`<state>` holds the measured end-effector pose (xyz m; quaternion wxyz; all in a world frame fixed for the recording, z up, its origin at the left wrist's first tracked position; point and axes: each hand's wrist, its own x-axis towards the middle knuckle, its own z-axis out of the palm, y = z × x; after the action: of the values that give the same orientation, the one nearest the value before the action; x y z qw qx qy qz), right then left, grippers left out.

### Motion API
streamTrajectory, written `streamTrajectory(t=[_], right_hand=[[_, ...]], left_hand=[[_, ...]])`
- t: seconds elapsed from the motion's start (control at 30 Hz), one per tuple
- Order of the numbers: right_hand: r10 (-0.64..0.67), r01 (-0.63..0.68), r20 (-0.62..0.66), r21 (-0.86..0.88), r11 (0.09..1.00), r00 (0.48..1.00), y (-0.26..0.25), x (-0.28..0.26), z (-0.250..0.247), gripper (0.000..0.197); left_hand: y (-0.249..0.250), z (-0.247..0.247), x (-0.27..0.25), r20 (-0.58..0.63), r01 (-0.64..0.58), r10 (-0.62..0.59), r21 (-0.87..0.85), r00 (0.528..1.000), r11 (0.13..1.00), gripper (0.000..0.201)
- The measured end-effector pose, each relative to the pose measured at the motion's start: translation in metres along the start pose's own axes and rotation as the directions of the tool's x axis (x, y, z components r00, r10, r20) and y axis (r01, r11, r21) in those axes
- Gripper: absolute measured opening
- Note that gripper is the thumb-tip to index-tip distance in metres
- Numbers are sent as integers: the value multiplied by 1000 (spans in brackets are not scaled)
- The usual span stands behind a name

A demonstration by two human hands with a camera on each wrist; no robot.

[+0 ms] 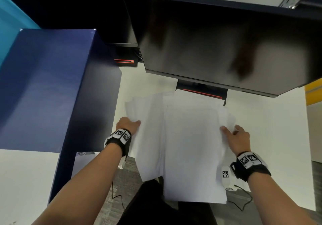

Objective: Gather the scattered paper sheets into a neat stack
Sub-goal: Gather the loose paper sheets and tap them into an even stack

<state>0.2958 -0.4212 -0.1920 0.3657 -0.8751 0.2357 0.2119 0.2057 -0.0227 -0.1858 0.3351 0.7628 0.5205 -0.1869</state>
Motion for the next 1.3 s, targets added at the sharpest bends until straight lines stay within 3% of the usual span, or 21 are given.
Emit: streamTrajectory(t=[0.17,0.27,0.37,0.47,0.57,0.67,0.8,0.93,1.03,1.1,1.17,1.3], right_hand=[[-62,64,41,-40,997,997,-33,1,28,54],[-124,127,105,-16,992,987,-51,-10,46,53],[-138,134,124,37,990,983,-48,-8,48,65],[-28,24,25,141,990,999,-28,4,28,58],[30,-27,-19,168,985,999,-10,11,15,41],[-1,4,-29,127,992,1000,-16,14,20,36],[-38,36,-79,-22,999,996,-41,15,36,17],[-89,89,-55,-14,996,995,-56,12,48,13],[-63,62,-148,-9,998,987,-48,12,37,28],[55,-71,-218,-68,995,974,-36,15,28,44],[129,-152,-213,-99,983,969,-33,12,28,50],[29,-40,-98,-110,993,995,-53,5,45,43]], left_hand=[[46,18,-20,110,-173,165,60,980,983,56],[62,36,-28,212,-259,259,-27,942,966,29],[63,41,-27,229,-209,283,-301,931,930,37],[51,35,-11,216,-54,185,-499,959,865,60],[39,33,-9,215,-97,207,-433,954,896,69],[39,42,-16,169,-282,330,-256,929,925,44],[64,56,-23,93,-282,306,-210,947,936,43],[86,61,-28,131,-267,317,-303,939,915,54],[79,55,-24,161,-176,284,-481,945,859,62],[67,55,-23,190,-138,268,-513,945,847,63],[60,57,-24,169,-235,314,-371,934,898,56],[74,69,-27,151,-375,393,-138,907,917,49]])
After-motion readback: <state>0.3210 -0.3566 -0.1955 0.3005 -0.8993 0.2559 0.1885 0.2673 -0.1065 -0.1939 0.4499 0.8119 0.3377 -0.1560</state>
